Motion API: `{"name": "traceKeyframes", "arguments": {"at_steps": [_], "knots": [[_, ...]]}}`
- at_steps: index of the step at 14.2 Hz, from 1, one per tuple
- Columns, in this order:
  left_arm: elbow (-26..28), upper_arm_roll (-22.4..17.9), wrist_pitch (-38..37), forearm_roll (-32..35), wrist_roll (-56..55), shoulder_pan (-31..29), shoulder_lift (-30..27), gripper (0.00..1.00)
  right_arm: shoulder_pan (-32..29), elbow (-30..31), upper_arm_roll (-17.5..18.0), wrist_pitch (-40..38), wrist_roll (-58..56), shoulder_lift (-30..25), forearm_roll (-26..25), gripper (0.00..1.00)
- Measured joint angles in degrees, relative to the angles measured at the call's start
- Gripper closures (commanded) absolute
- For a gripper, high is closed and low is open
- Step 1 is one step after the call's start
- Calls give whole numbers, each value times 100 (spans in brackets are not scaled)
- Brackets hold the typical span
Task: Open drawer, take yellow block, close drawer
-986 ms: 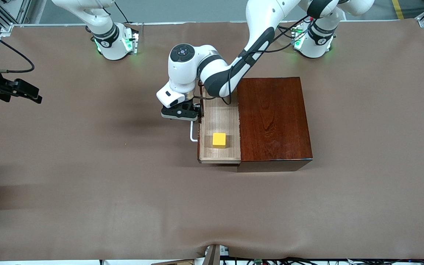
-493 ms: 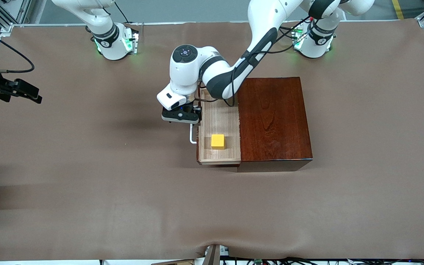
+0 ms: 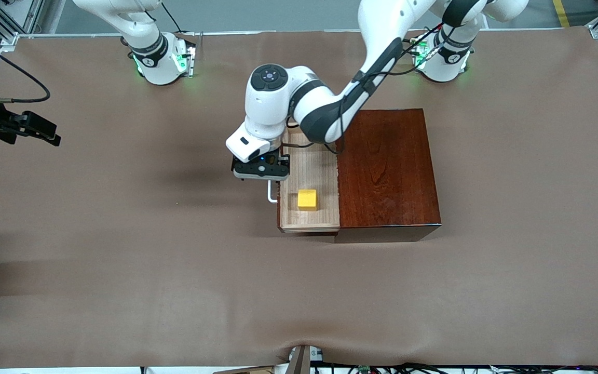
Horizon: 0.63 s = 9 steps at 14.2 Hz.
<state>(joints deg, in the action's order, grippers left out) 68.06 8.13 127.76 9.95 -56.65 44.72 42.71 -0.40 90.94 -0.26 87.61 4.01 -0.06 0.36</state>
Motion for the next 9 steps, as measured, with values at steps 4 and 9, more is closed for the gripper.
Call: {"name": "traceKeyframes", "arguments": {"at_steps": [4, 9], "knots": [[-40, -17, -526, -25, 1, -682, -691, 0, 148, 0, 97, 0, 1577, 0, 57, 0], [12, 3, -1345, -89, 181, -2062, -1082, 0, 912, 8, 160, 41, 4964, 39, 611, 0]]}}
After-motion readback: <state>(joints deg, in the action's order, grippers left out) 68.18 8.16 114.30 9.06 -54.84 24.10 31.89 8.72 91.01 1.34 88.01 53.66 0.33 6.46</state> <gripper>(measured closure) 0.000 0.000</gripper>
